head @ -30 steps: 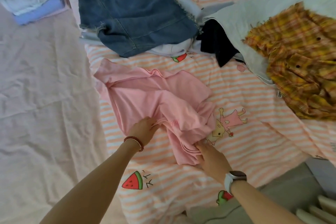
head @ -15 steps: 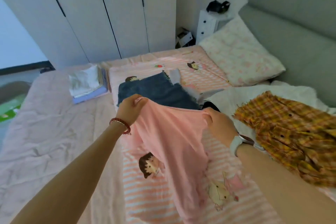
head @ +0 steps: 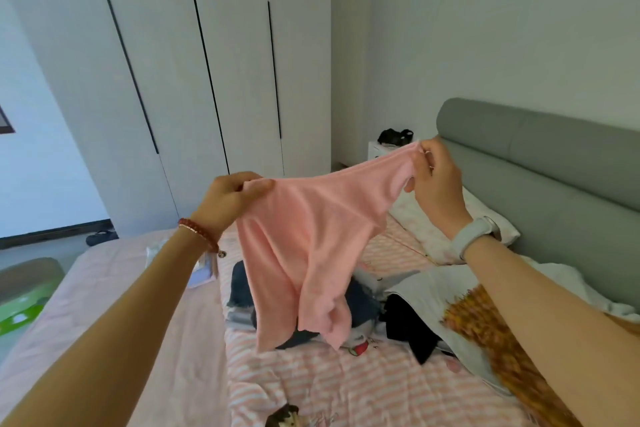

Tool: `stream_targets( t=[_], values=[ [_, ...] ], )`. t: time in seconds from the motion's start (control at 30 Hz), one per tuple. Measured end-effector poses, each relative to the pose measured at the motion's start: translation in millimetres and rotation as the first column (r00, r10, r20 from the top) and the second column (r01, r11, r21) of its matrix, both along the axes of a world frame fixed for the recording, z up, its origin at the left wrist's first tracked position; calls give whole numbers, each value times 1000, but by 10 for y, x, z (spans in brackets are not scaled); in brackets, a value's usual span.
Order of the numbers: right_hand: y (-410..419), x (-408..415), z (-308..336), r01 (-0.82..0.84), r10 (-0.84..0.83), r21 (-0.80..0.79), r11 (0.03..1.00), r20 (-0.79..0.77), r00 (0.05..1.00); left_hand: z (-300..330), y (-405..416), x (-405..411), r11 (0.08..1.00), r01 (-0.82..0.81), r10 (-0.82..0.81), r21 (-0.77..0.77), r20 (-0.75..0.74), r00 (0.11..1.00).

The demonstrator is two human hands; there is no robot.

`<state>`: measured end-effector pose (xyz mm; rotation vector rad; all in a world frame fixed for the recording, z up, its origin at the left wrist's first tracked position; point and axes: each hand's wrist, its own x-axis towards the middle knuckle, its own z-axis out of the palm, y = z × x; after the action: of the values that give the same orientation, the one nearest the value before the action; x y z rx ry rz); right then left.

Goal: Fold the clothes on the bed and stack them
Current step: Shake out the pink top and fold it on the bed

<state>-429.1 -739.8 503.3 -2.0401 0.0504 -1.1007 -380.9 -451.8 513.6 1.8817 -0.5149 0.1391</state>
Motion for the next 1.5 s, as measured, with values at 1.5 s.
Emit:
stream_targets(
  t=[1.5],
  values=[
    [-68,-1889,436,279,-296,245,929,32,955,-419,-176,-1150,734,170,-288,657,75,955]
  ],
)
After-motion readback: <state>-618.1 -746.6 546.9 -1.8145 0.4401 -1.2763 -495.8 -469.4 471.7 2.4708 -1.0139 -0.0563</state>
